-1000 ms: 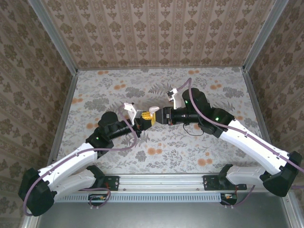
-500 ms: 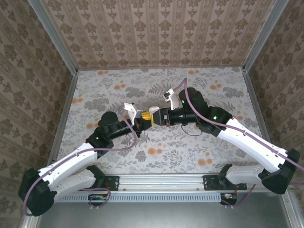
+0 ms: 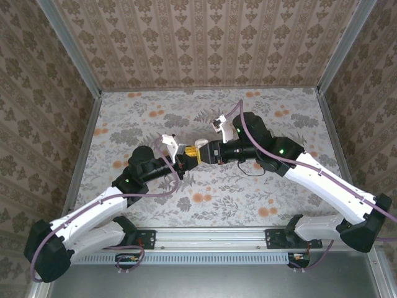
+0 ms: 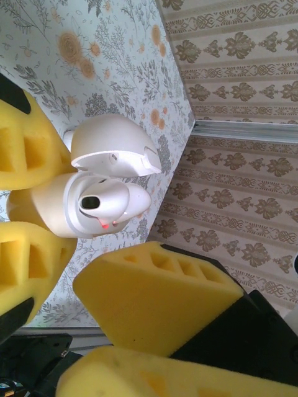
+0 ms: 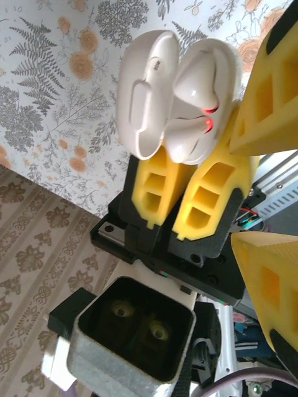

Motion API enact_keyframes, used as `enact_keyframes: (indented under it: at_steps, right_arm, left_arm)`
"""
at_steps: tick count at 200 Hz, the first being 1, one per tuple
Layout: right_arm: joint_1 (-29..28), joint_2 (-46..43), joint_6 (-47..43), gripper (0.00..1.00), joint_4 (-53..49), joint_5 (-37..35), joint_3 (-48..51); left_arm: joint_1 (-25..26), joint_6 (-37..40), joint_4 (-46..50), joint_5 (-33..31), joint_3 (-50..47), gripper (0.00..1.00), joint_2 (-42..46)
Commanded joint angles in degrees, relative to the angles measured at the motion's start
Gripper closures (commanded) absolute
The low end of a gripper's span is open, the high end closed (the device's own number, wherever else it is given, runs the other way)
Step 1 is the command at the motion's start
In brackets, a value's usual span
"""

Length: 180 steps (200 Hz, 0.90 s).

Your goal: Insert the wireless bluetooth earbuds into the charging case

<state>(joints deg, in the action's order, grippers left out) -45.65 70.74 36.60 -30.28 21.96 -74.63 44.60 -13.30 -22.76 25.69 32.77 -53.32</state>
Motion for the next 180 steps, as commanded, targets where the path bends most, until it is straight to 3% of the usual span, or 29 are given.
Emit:
enact_keyframes:
  at_steps: [1,44,78,110,150,180]
  right_arm:
    - [0.01,-2.09,-1.88,0.62,-3.94,1.34,-2.09]
    - [2.05,-3.16,-1.46,0.62,-4.37,1.01,-2.58]
    - [8.44,-5.45,0.25,0.6,-6.53,-0.27,-2.67]
    - [14.46,-6.06,3.07,0.54,-4.4,5.07,-0.71]
    - [14.89,-2.21,8.08,0.56,2.5,13.46,2.14]
    - [14.72,-1.4,10.4,0.58,6.33,15.62,4.31]
  left_arm:
    - [0.13,-0.49,-1.67,0.83,1.59,1.0,-0.12]
    - [0.14,-0.65,-1.58,1.37,1.51,1.0,0.16]
    - [0.13,0.29,-0.21,3.41,1.88,1.0,1.27]
    - [0.14,1.36,0.18,7.56,2.65,1.0,1.48]
    - [0.1,0.59,-1.93,15.2,4.71,1.0,-0.87]
    - [0.09,-0.34,-2.16,16.76,5.97,1.0,-2.57]
